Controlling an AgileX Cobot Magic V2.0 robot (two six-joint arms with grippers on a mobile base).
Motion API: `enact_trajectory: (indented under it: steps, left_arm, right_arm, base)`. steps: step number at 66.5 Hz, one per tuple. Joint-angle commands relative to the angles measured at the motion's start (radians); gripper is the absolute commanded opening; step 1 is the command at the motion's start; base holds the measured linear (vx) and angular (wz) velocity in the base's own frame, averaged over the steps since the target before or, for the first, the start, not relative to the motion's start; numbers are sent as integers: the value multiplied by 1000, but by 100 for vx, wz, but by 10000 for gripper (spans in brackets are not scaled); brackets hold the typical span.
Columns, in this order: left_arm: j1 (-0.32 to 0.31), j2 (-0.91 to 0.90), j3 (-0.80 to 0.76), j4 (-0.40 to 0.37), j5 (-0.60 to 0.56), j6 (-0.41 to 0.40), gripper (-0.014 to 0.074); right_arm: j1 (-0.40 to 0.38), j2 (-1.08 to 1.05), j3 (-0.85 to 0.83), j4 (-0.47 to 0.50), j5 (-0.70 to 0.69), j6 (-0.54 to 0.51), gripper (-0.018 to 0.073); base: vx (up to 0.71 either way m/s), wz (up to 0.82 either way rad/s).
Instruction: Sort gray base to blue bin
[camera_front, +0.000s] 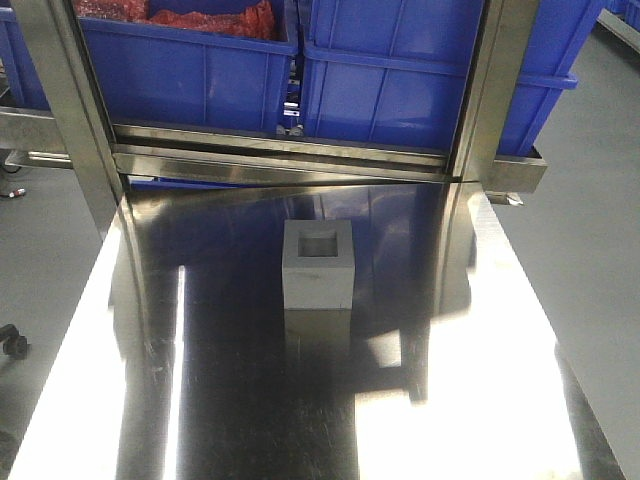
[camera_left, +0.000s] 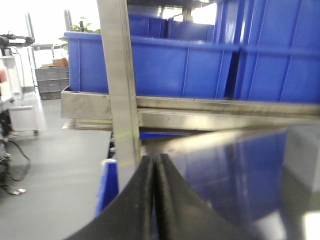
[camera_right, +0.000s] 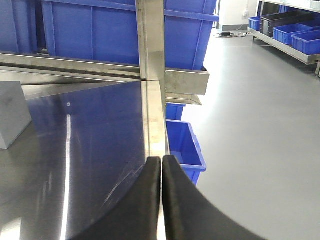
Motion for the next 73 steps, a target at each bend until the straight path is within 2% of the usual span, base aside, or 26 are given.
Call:
enact_trajectory:
  steps: [1,8,16,21,31,48,53,57,63,70,73]
  left_arm:
    - [2,13,-117,-14,-10,-47,-6]
    - [2,127,-284,23,138,-15,-6]
    - [2,316,-472,49,320,99,-6]
    - [2,434,-556,45,403,135,-6]
    - [2,559,-620,44,418,135,-6]
    - [2,581,-618,33,408,135,12]
    - [2,581,-618,33,408,135,65]
    - [2,581,-618,33,408,134,143]
    - [2,581,-618,33,408,130,321]
    - [2,581,-618,26,406,100,598]
    - [2,581,-618,25,407,101,667]
  right_arm:
    - [-3,18,2,-5,-73,-12,-5]
    - [-3,18,2,-5,-73,-12,-5]
    - [-3,18,2,-5,-73,-12,-5]
    - [-3,18,2,-5,-73,-12,-5]
    - [-3,18,2,-5,-73,-12,-5]
    - [-3,18,2,-5,-73,-12,-5]
    - [-3,18,2,-5,-73,-12,-5]
    - [-3,18,2,-5,-73,-12,-5]
    - [-3,18,2,-5,-73,-12,-5]
    - [-3,18,2,-5,-73,-12,-5]
    - [-3,18,2,-5,-73,-12,-5]
  base:
    - [0,0]
    - [0,0]
    - [0,0]
    - [0,0]
    - [0,0]
    - [0,0]
    - [0,0]
    - [0,0]
    - [0,0]
    - [0,0]
    - [0,0]
